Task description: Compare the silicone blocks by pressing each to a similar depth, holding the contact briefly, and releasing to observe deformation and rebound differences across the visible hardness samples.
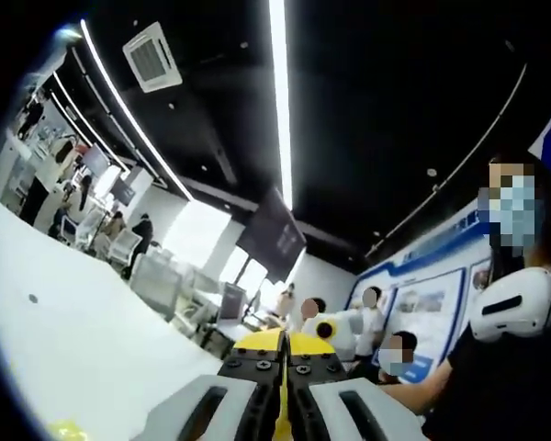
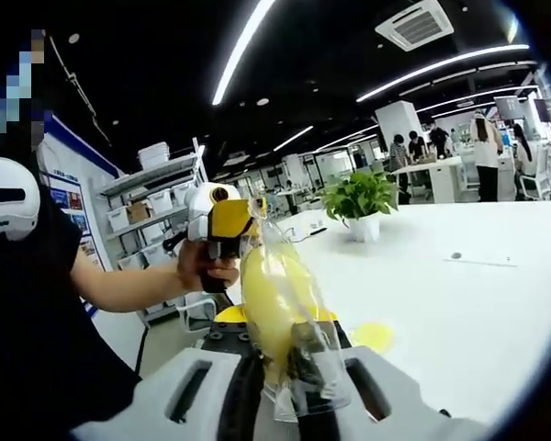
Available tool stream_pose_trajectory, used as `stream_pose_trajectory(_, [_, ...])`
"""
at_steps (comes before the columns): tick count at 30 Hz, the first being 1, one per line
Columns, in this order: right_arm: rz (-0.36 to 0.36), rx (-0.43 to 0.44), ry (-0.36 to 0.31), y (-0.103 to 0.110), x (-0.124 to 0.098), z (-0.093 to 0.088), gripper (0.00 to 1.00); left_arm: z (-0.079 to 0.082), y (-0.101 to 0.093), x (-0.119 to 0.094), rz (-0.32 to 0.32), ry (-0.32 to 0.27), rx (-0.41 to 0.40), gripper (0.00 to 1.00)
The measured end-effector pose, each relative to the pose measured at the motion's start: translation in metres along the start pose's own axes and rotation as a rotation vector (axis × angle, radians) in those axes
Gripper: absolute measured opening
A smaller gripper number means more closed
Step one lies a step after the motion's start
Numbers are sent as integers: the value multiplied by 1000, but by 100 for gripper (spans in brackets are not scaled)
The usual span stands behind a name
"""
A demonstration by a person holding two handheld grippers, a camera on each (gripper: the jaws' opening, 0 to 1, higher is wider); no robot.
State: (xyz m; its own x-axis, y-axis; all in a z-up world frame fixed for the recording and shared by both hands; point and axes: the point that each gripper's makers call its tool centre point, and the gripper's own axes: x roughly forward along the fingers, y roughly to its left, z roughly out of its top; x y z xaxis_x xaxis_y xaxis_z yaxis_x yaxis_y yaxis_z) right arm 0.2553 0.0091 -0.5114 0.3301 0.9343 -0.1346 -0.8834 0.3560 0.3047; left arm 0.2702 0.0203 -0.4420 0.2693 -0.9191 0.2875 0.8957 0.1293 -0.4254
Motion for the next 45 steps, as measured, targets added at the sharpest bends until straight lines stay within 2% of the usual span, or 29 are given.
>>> stream_pose_trajectory(12, [13, 6, 29, -1, 1, -3, 4, -2, 1, -3, 10, 35, 40, 0])
stream_pose_trajectory(23, [29, 5, 50, 0, 2, -3, 4, -1, 2, -5, 4, 32, 42, 0])
stream_pose_trajectory(45, [16, 5, 58, -6, -1, -3, 5, -3, 6, -1, 1, 26, 35, 0])
